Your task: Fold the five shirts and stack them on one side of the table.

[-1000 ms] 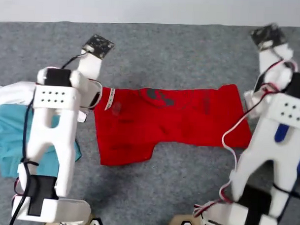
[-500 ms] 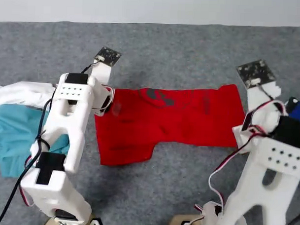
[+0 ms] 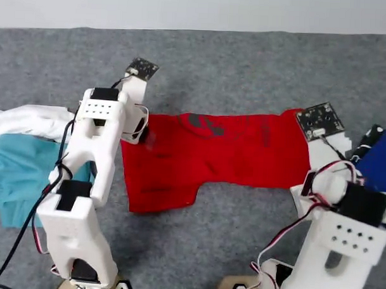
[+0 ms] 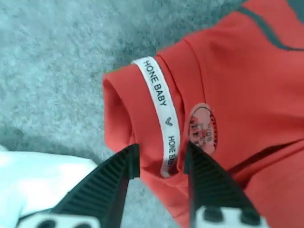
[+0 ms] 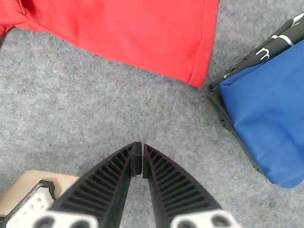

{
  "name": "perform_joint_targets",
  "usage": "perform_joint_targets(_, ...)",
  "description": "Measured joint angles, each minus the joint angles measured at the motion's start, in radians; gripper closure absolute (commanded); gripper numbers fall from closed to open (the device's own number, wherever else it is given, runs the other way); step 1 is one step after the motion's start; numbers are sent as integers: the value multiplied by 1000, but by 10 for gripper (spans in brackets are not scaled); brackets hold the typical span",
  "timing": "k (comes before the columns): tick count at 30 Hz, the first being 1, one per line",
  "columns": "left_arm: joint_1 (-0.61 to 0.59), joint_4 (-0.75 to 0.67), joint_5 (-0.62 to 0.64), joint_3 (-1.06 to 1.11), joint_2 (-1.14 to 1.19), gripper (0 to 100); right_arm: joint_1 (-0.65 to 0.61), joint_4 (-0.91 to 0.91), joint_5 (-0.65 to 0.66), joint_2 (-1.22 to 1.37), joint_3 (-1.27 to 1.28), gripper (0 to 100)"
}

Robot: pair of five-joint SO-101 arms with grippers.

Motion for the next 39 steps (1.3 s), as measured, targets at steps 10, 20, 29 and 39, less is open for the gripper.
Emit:
perform_joint_targets(10,0,0,0,0,41,998,0,0,0,-48,8,988)
perform_joint_targets(20,-17,44,-18,-61,46,998,0,0,0,-48,8,988)
perform_joint_targets(29,-87,64,-64,-201,49,997,0,0,0,-48,8,988)
perform_joint_targets(39,-89,107,-80,-207,130,840,0,0,0,-48,8,986)
